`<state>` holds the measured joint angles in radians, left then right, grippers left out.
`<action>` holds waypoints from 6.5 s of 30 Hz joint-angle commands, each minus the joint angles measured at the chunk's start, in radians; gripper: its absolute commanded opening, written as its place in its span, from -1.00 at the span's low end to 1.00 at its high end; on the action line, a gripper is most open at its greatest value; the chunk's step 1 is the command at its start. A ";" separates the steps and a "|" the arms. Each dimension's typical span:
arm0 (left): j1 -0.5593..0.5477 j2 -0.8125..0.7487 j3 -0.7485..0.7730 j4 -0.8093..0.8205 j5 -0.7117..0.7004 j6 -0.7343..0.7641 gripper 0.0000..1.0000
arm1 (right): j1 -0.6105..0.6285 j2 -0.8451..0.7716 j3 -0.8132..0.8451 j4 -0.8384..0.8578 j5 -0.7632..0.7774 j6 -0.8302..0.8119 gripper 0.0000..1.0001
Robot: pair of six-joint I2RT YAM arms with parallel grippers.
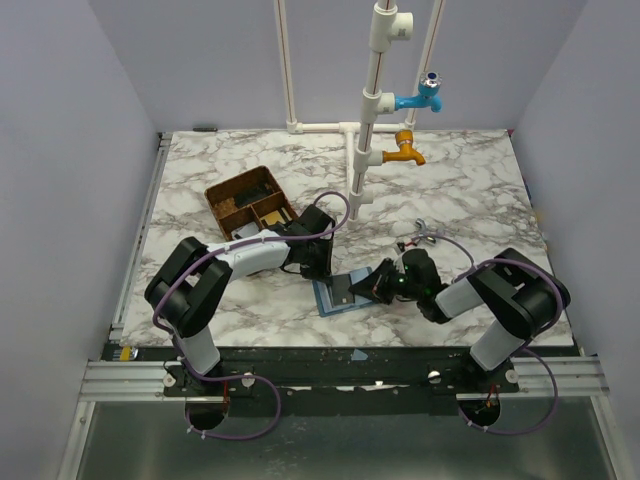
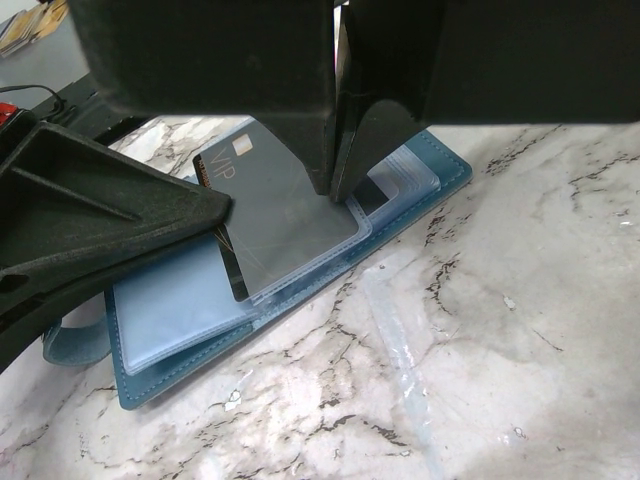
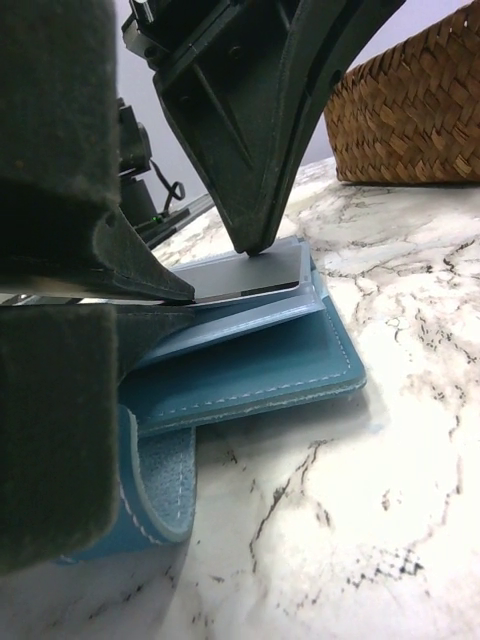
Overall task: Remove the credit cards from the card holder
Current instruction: Remove the credit card from the card holder, then place the credit card in the storage box.
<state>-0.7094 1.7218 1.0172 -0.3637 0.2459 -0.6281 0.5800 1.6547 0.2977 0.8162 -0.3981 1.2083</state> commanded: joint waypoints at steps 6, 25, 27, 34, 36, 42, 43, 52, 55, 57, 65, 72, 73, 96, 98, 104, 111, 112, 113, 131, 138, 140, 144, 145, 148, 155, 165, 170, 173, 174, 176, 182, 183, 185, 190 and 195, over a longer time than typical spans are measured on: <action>0.002 0.012 -0.044 -0.018 -0.017 0.018 -1.00 | -0.025 0.005 -0.058 0.037 0.005 0.014 -0.99; 0.022 -0.012 -0.071 -0.032 -0.048 0.034 -1.00 | -0.044 -0.030 -0.098 0.028 0.039 0.006 -0.99; 0.023 -0.013 -0.069 -0.033 -0.047 0.039 -1.00 | -0.043 -0.035 -0.098 0.017 0.044 0.001 -0.99; 0.022 -0.001 -0.062 -0.041 -0.049 0.050 -1.00 | -0.048 -0.041 -0.087 -0.017 0.061 -0.019 -0.99; 0.021 0.001 -0.059 -0.043 -0.048 0.051 -1.00 | -0.050 -0.035 -0.077 -0.016 0.050 -0.021 -0.99; 0.022 0.006 -0.056 -0.047 -0.050 0.054 -1.00 | -0.066 -0.024 -0.067 0.009 0.022 -0.009 -0.94; 0.022 0.007 -0.055 -0.046 -0.048 0.054 -1.00 | -0.071 -0.021 -0.068 0.014 0.018 -0.004 -0.91; 0.022 0.011 -0.046 -0.048 -0.044 0.059 -1.00 | -0.074 0.038 -0.068 0.106 -0.045 0.016 -0.69; 0.022 0.012 -0.044 -0.047 -0.042 0.059 -1.00 | -0.074 0.058 -0.065 0.126 -0.063 0.020 -0.69; 0.022 0.012 -0.045 -0.049 -0.042 0.059 -1.00 | -0.074 0.068 -0.062 0.134 -0.071 0.020 -0.69; 0.022 0.015 -0.043 -0.046 -0.036 0.060 -1.00 | -0.074 0.095 -0.042 0.149 -0.096 0.022 -0.69; 0.021 0.018 -0.041 -0.046 -0.035 0.060 -1.00 | -0.074 0.103 -0.030 0.145 -0.104 0.014 -0.69; 0.021 0.019 -0.040 -0.047 -0.033 0.059 -1.00 | -0.074 0.100 -0.027 0.143 -0.104 0.013 -0.69; 0.014 0.029 -0.040 -0.055 -0.036 0.059 -1.00 | -0.071 0.091 -0.006 0.106 -0.093 -0.009 -0.97; 0.015 0.029 -0.043 -0.055 -0.037 0.059 -1.00 | -0.072 0.081 -0.008 0.096 -0.089 -0.013 -0.99; 0.022 0.034 -0.048 -0.065 -0.051 0.065 -1.00 | -0.073 0.004 -0.023 -0.009 -0.015 -0.056 -0.99; 0.031 0.040 -0.054 -0.069 -0.056 0.074 -1.00 | -0.074 -0.071 -0.014 -0.131 0.055 -0.111 -0.99; 0.031 0.038 -0.055 -0.068 -0.057 0.074 -1.00 | -0.074 -0.076 -0.013 -0.142 0.061 -0.118 -0.99; 0.031 0.038 -0.054 -0.068 -0.057 0.075 -1.00 | -0.074 -0.080 -0.011 -0.155 0.068 -0.124 -0.99; 0.037 0.031 -0.051 -0.072 -0.059 0.080 -1.00 | -0.123 -0.210 -0.023 -0.296 0.093 -0.185 -0.99; 0.037 0.021 -0.030 -0.085 -0.059 0.084 -1.00 | -0.141 -0.256 -0.022 -0.348 0.099 -0.203 -0.99; 0.037 0.018 -0.023 -0.089 -0.058 0.084 -1.00 | -0.144 -0.271 -0.019 -0.366 0.101 -0.208 -0.99; 0.037 0.010 -0.005 -0.098 -0.059 0.085 -1.00 | -0.150 -0.302 -0.014 -0.400 0.105 -0.215 -0.99; 0.037 0.007 0.000 -0.101 -0.058 0.085 -1.00 | -0.154 -0.310 -0.014 -0.408 0.105 -0.217 -0.99; 0.037 -0.003 0.017 -0.111 -0.054 0.084 -1.00 | -0.158 -0.328 -0.010 -0.426 0.101 -0.222 -0.99; 0.037 -0.044 0.072 -0.143 -0.049 0.082 -1.00 | -0.158 -0.348 0.009 -0.447 0.082 -0.219 -0.99; 0.038 -0.115 0.116 -0.161 0.006 0.068 -0.39 | -0.159 -0.403 0.057 -0.480 0.052 -0.187 -0.99; 0.052 -0.159 0.096 -0.120 0.078 0.034 0.35 | -0.159 -0.437 0.086 -0.498 0.032 -0.159 -0.99; 0.062 -0.176 0.072 -0.090 0.123 0.013 0.48 | -0.158 -0.450 0.102 -0.511 0.027 -0.152 -0.99; 0.065 -0.177 0.061 -0.077 0.140 0.005 0.49 | -0.159 -0.454 0.104 -0.512 0.024 -0.149 -0.99; 0.071 -0.183 0.036 -0.038 0.182 -0.015 0.49 | -0.158 -0.459 0.107 -0.512 0.015 -0.139 -0.99; 0.086 -0.199 -0.031 0.089 0.300 -0.087 0.50 | -0.158 -0.476 0.116 -0.488 -0.028 -0.092 -0.99; 0.089 -0.204 -0.036 0.101 0.316 -0.095 0.50 | -0.159 -0.477 0.116 -0.475 -0.037 -0.081 -0.99; 0.095 -0.213 -0.058 0.144 0.352 -0.120 0.50 | -0.158 -0.475 0.121 -0.455 -0.060 -0.059 -0.99; 0.112 -0.235 -0.094 0.239 0.434 -0.193 0.49 | -0.159 -0.461 0.117 -0.364 -0.124 0.017 -0.99; 0.119 -0.249 -0.115 0.290 0.474 -0.234 0.48 | -0.158 -0.455 0.110 -0.263 -0.170 0.083 -0.99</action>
<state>-0.5983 1.5105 0.9253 -0.1680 0.6353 -0.8062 0.4252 1.1965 0.3912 0.4370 -0.4942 1.2190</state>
